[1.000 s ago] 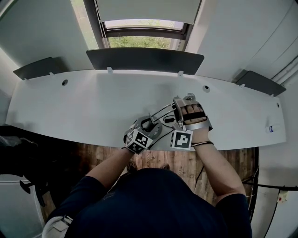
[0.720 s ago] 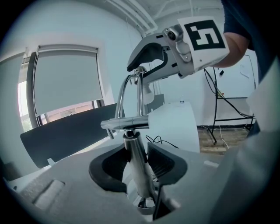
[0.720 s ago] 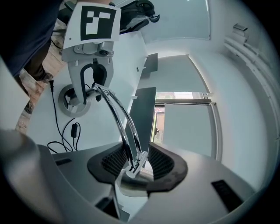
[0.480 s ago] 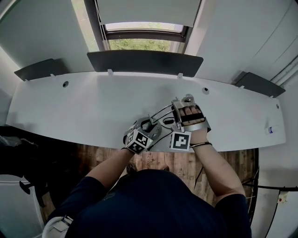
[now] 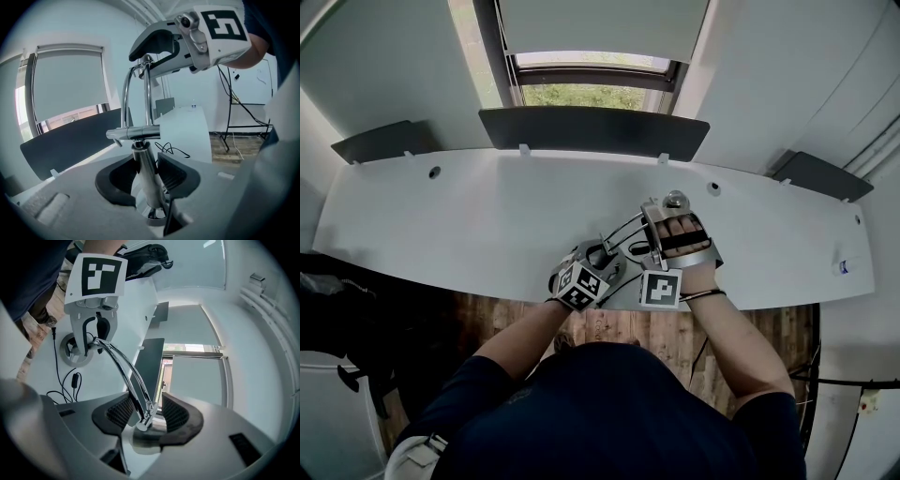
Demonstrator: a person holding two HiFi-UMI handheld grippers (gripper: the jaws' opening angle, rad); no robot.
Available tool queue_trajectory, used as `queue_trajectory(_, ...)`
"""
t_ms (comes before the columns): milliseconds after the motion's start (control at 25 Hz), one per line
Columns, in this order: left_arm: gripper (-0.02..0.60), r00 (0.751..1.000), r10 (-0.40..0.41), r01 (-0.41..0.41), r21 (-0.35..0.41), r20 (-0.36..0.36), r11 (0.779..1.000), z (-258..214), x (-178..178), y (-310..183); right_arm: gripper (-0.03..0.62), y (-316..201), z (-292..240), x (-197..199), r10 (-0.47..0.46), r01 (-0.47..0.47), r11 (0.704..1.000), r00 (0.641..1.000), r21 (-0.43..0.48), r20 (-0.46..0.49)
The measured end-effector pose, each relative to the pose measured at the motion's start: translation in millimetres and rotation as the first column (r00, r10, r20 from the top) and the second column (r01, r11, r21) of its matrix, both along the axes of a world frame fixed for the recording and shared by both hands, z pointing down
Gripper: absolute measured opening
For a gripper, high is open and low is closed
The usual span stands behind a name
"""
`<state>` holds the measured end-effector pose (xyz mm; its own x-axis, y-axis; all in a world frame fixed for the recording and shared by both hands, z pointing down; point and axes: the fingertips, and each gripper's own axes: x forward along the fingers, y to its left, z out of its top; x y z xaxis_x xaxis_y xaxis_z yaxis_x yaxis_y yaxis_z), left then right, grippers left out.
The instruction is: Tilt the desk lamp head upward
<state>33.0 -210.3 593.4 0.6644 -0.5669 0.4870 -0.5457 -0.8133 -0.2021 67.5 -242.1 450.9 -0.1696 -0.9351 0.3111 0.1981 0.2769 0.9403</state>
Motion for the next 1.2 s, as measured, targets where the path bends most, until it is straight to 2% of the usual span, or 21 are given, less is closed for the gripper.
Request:
queue_trajectory(200, 0.138, 0.999, 0.040, -0.040, 0.002, 0.027, 0.999, -2.0, -1.5, 5.1, 0.250, 1.2, -8.3, -1.8, -0.007, 0.007, 1.000, 1.000, 0.010, -0.007)
queue_trajectory(760, 0.140, 1.000, -0.002, 0.003, 0.036, -0.023, 0.999, -24.7, -27.6, 17.8, 0.225, 24.3, -16.1, 9.1, -0.005, 0.005, 1.000, 1.000, -0.007, 0.020)
queue_trajectory(1000, 0.140, 0.996, -0.016, 0.021, 0.057, -0.093, 0.998, -58.4, -34.8, 34.1, 0.199, 45.0, -24.4, 8.4, 0.006, -0.002, 0.999, 0.994, -0.037, 0.111)
queue_trajectory(1200, 0.140, 0.982, -0.031, 0.043, 0.060, -0.186, 0.997, -96.5, -27.6, 46.8, 0.172, 57.0, -31.2, 5.8, 0.044, -0.022, 0.997, 0.957, -0.080, 0.285)
